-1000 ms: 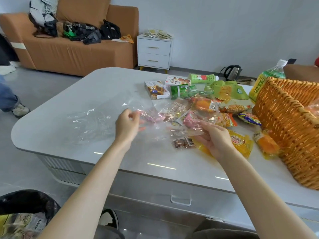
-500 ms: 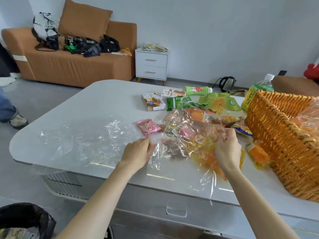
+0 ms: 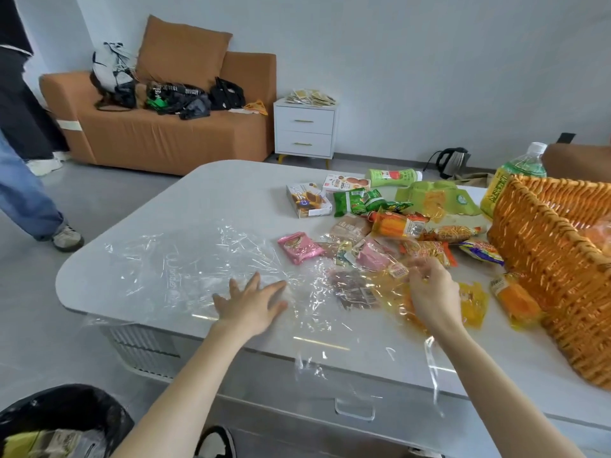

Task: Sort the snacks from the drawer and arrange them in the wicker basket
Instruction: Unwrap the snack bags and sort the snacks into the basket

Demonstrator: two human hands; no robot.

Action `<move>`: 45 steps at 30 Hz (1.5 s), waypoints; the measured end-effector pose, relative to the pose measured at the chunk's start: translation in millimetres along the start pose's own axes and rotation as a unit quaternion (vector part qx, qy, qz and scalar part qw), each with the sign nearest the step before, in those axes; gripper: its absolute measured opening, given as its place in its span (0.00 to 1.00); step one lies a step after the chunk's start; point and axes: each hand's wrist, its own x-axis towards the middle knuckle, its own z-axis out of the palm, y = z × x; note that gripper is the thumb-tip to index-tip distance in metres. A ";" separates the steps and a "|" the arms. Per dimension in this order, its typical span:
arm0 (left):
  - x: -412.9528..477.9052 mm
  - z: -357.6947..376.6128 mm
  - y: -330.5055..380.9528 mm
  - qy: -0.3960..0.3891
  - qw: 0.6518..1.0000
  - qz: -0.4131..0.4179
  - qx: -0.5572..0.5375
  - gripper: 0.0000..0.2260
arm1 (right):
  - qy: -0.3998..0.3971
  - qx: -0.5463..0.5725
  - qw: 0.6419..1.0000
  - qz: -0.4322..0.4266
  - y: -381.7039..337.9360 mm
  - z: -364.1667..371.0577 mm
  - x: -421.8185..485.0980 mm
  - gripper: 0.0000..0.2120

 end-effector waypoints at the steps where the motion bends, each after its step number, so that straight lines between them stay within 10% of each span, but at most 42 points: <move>1: 4.2 -0.9 -0.9 0.009 1.000 -0.009 -0.009 0.24 | -0.010 0.007 1.000 -0.001 -0.4 3.1 0.4 0.15; 9: 33.2 0.8 -6.2 0.103 0.989 -0.085 -0.057 0.20 | -0.033 0.088 0.995 0.012 -0.1 6.5 1.9 0.09; 13: 27.3 -15.0 15.9 0.217 0.962 0.024 -0.167 0.19 | -0.055 0.177 0.982 0.047 1.0 -4.2 0.4 0.09; 22: -20.7 -18.7 64.3 0.067 0.858 0.081 -0.504 0.19 | -0.198 0.354 0.902 0.146 0.1 -46.3 -23.5 0.06; 28: -32.1 -26.3 59.9 0.083 0.904 0.187 -0.376 0.08 | -0.108 0.257 0.959 0.049 12.2 -76.5 -25.5 0.16; 35: -39.2 -30.9 65.4 -0.019 0.921 0.253 -0.295 0.07 | -0.274 0.060 0.959 -0.031 18.6 -76.2 -34.3 0.06; 38: -31.0 -21.5 66.2 0.117 0.954 0.196 -0.196 0.09 | -0.252 0.075 0.964 -0.030 17.1 -75.2 -32.4 0.06; 41: -37.4 -17.5 81.7 0.311 0.899 0.243 -0.189 0.18 | -0.286 0.085 0.954 -0.032 12.9 -70.2 -33.4 0.04; 45: -61.8 -23.0 94.5 0.347 0.838 0.412 -0.087 0.12 | -0.366 0.077 0.926 -0.052 5.8 -64.0 -37.5 0.05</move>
